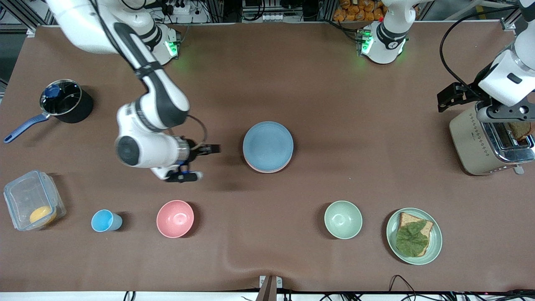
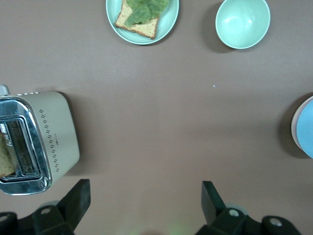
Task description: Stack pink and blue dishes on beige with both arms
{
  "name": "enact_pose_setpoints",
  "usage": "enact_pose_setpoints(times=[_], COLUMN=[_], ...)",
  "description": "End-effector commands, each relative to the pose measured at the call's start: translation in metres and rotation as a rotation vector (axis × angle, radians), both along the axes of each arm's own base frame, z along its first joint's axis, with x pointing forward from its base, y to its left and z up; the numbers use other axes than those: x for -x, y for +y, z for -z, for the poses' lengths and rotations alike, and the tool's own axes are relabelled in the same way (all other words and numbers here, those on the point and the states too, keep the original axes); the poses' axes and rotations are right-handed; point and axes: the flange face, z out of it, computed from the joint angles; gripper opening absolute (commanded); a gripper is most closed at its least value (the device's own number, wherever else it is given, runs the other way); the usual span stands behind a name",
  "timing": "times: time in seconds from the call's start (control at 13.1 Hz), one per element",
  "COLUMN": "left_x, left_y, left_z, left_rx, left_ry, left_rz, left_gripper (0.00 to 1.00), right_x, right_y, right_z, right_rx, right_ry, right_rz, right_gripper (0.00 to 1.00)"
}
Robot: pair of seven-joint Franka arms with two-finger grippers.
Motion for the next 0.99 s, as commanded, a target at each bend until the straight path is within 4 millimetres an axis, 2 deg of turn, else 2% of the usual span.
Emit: enact_pose_setpoints(times=[0.0,0.23,0.46,0.61,0.69,0.84,0.92], left_x=[0.015,0.029,0.038,0.039,0.041,0.043,0.043], left_y=[0.001,0.004,0.014,0.020,0.020,0.020,0.019], left_z=[-0.016,-0.033,-0.041,-0.041,-0.044,-0.044,-0.044], left_rx=[0.041,0.040,0.037,0.038,0.038,0.033,0.032], left_ry=[-0.009,-0.028,-0.021,-0.016,-0.021,-0.014,-0.014], left_rz=[-0.051,-0.097,-0.115,-0.124,-0.124,-0.125,-0.123], left_gripper=[1.00,1.00,1.00,1.00,1.00,1.00,1.00], right_x=[-0.004,-0.009,-0.003,0.005,0.009,0.018,0.023], right_y=[-0.060,-0.145,-0.213,-0.224,-0.222,-0.210,-0.205], right_z=[-0.027,-0.068,-0.111,-0.151,-0.167,-0.182,-0.195], right_rx=[0.056,0.111,0.120,0.150,0.160,0.163,0.169], right_ry=[-0.052,-0.094,-0.140,-0.209,-0.230,-0.213,-0.233], right_rz=[-0.073,-0.071,-0.033,-0.047,-0.051,-0.064,-0.076], right_gripper=[1.00,1.00,1.00,1.00,1.00,1.00,1.00])
